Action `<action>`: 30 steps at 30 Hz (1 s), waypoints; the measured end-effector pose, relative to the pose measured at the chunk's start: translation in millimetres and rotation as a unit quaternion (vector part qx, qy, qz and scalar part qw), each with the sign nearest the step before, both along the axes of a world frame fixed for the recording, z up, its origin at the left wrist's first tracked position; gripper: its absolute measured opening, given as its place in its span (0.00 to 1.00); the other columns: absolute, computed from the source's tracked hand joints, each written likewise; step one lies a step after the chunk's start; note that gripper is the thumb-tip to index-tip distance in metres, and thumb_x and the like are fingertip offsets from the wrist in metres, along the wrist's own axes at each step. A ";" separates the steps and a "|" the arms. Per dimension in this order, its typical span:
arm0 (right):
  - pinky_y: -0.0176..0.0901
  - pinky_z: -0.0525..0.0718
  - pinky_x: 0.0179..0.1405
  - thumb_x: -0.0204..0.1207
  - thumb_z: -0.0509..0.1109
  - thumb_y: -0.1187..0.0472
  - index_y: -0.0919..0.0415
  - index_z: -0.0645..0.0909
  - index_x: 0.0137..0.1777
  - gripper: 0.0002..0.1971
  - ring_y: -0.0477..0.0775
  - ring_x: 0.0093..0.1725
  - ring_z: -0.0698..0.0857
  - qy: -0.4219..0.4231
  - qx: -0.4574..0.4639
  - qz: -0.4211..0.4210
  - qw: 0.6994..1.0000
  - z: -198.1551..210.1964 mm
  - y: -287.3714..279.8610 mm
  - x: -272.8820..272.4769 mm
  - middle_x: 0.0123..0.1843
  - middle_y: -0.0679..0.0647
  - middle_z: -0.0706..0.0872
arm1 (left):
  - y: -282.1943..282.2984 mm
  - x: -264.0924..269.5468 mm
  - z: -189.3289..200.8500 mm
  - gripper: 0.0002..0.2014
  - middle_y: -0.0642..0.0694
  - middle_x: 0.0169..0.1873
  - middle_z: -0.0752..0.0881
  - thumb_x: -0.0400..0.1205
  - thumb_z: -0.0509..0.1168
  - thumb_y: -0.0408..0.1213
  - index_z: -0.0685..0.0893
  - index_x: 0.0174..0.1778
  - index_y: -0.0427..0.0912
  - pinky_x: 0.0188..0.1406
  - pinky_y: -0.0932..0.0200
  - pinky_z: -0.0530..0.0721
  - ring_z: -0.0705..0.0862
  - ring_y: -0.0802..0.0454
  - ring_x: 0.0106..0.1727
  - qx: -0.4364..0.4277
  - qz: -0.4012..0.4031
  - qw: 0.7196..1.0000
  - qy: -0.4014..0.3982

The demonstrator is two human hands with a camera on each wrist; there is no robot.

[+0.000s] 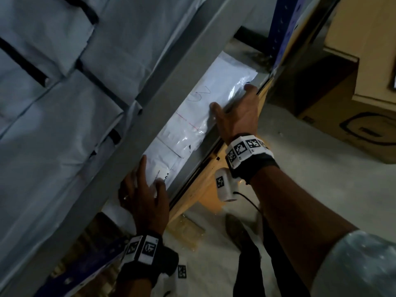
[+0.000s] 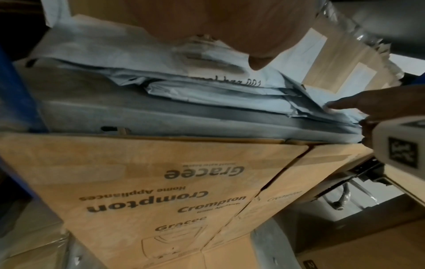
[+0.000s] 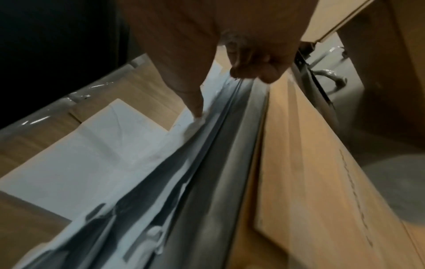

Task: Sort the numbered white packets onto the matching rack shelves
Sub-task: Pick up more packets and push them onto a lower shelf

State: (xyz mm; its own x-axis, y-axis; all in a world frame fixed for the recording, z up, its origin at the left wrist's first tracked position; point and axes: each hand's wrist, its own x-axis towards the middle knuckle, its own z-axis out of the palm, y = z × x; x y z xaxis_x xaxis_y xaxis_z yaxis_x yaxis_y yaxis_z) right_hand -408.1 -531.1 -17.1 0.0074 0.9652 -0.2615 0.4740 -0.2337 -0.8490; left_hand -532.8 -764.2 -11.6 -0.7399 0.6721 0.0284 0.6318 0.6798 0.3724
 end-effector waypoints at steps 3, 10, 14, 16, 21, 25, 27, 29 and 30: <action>0.53 0.70 0.76 0.80 0.71 0.40 0.60 0.61 0.86 0.41 0.65 0.80 0.69 -0.142 0.107 0.068 0.982 4.1 5.5 0.7 0.82 0.62 0.68 | 4.3 6.7 -0.7 0.32 0.44 0.86 0.60 0.85 0.53 0.58 0.62 0.86 0.56 0.80 0.36 0.58 0.58 0.43 0.85 -0.036 0.029 0.999 0.027; 0.75 0.42 0.86 0.84 0.46 0.28 0.50 0.42 0.91 0.43 0.67 0.90 0.38 -0.298 0.139 0.353 0.876 -13.0 25.4 -15.8 0.92 0.57 0.39 | 6.6 14.7 -12.2 0.31 0.47 0.87 0.55 0.86 0.45 0.61 0.55 0.87 0.60 0.80 0.30 0.56 0.54 0.44 0.86 -0.084 0.063 0.994 0.005; 0.76 0.43 0.85 0.83 0.41 0.27 0.50 0.40 0.91 0.43 0.67 0.90 0.37 -0.312 0.159 0.356 0.866 -28.2 25.7 -14.5 0.92 0.57 0.38 | 6.4 15.2 -11.5 0.31 0.46 0.87 0.55 0.87 0.45 0.60 0.54 0.88 0.60 0.81 0.29 0.51 0.53 0.44 0.87 -0.086 0.051 0.995 0.001; 0.77 0.42 0.85 0.82 0.40 0.26 0.50 0.39 0.91 0.44 0.67 0.90 0.37 -0.313 0.166 0.361 0.863 -28.0 26.1 -13.4 0.92 0.57 0.38 | 5.2 17.9 -10.1 0.30 0.44 0.87 0.55 0.89 0.48 0.57 0.51 0.88 0.59 0.81 0.28 0.47 0.53 0.44 0.87 -0.077 0.068 0.995 0.003; 0.79 0.38 0.83 0.79 0.40 0.22 0.50 0.39 0.91 0.47 0.69 0.89 0.36 -0.313 0.170 0.349 0.867 -24.6 35.7 -10.9 0.92 0.57 0.38 | 8.0 21.8 -7.2 0.32 0.43 0.88 0.54 0.88 0.44 0.58 0.47 0.89 0.55 0.81 0.26 0.44 0.53 0.44 0.88 -0.082 0.097 0.992 0.004; 0.80 0.40 0.83 0.78 0.39 0.21 0.50 0.38 0.91 0.48 0.70 0.89 0.36 -0.330 0.163 0.359 0.858 -31.9 39.0 -12.5 0.92 0.58 0.37 | 10.1 18.3 -14.1 0.31 0.45 0.88 0.54 0.88 0.41 0.59 0.47 0.88 0.59 0.80 0.24 0.46 0.51 0.45 0.88 -0.098 0.074 0.992 -0.001; 0.80 0.40 0.83 0.78 0.38 0.21 0.50 0.38 0.91 0.48 0.69 0.89 0.36 -0.332 0.162 0.361 0.856 -32.3 38.7 -13.1 0.92 0.58 0.37 | 10.8 16.9 -16.2 0.31 0.46 0.88 0.55 0.87 0.37 0.61 0.47 0.88 0.61 0.80 0.23 0.46 0.51 0.45 0.88 -0.109 0.078 0.991 -0.007; 0.81 0.40 0.82 0.78 0.37 0.21 0.50 0.38 0.91 0.48 0.69 0.89 0.37 -0.336 0.159 0.363 0.855 -31.8 37.9 -13.4 0.92 0.57 0.37 | 12.4 16.1 -16.3 0.32 0.46 0.88 0.56 0.86 0.36 0.62 0.46 0.88 0.62 0.80 0.21 0.46 0.52 0.44 0.88 -0.123 0.077 0.989 -0.007; 0.81 0.39 0.82 0.78 0.38 0.21 0.50 0.39 0.91 0.48 0.69 0.89 0.36 -0.339 0.154 0.365 0.853 -30.5 38.1 -14.1 0.92 0.57 0.37 | 13.8 16.3 -14.8 0.32 0.46 0.88 0.55 0.86 0.36 0.62 0.47 0.88 0.61 0.80 0.21 0.46 0.52 0.44 0.88 -0.129 0.079 0.989 -0.008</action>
State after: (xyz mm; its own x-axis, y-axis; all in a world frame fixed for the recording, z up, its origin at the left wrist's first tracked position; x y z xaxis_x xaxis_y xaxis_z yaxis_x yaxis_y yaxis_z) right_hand -422.2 -493.0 -47.6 -0.5768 0.7992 -0.1690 0.8040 0.5187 -0.2906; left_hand -516.5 -750.4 -26.4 -0.8350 0.5318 -0.1414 0.5057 0.8429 0.1839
